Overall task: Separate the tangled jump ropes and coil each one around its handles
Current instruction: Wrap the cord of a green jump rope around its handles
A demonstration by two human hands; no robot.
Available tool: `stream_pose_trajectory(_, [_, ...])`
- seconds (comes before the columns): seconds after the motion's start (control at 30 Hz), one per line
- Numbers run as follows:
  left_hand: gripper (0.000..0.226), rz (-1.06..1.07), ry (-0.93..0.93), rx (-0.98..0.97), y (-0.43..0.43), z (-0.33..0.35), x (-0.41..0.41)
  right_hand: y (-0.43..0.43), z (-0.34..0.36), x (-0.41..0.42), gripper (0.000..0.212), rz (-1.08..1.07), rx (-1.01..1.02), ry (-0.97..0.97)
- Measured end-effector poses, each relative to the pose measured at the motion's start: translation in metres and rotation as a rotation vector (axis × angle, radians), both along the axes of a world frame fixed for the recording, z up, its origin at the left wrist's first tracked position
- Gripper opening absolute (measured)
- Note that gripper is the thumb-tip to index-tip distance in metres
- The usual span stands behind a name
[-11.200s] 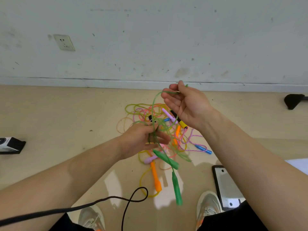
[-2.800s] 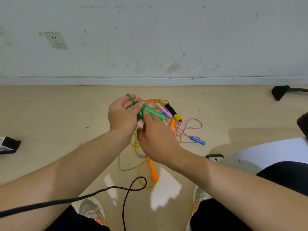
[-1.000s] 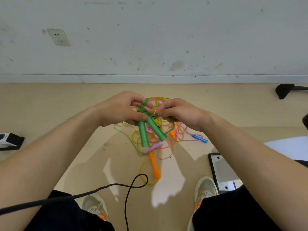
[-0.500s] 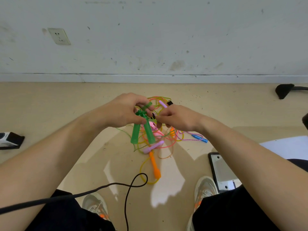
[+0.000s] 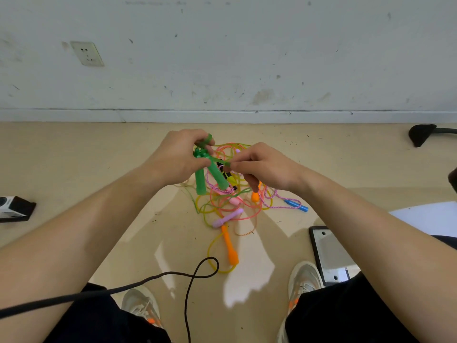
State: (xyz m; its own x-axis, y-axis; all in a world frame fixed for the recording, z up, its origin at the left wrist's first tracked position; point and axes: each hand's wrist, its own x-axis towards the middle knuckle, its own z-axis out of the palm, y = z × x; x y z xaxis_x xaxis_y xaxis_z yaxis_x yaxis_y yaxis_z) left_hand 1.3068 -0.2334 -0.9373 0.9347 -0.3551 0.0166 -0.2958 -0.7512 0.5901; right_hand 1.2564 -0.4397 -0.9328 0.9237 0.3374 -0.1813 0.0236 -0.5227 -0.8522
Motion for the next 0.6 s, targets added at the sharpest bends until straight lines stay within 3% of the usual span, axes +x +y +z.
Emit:
stream_pose_trajectory(0.1, [0.034, 0.097, -0.065, -0.062, -0.003, -0.004, 0.000, 0.012, -0.005, -0.006, 0.024, -0.002, -0.013, -0.009])
stream_pose_trajectory(0.2, [0.032, 0.205, -0.083, -0.185, -0.006, -0.009, -0.002, 0.030, -0.018, -0.015, 0.022, 0.015, -0.121, -0.165])
stream_pose_trajectory(0.33, [0.028, 0.348, 0.090, -0.509, -0.015, -0.017, -0.009, 0.051, -0.038, -0.031, 0.006, -0.057, -0.225, -0.339])
stream_pose_trajectory(0.47, [0.026, 0.477, 0.394, -0.761, -0.022, -0.016, -0.016, 0.056, -0.043, -0.037, 0.046, -0.021, -0.525, -0.399])
stream_pose_trajectory(0.6, [0.018, 0.551, 0.564, -0.877, -0.017, -0.015, -0.009, 0.054, -0.043, -0.040, 0.066, 0.007, -0.699, -0.454])
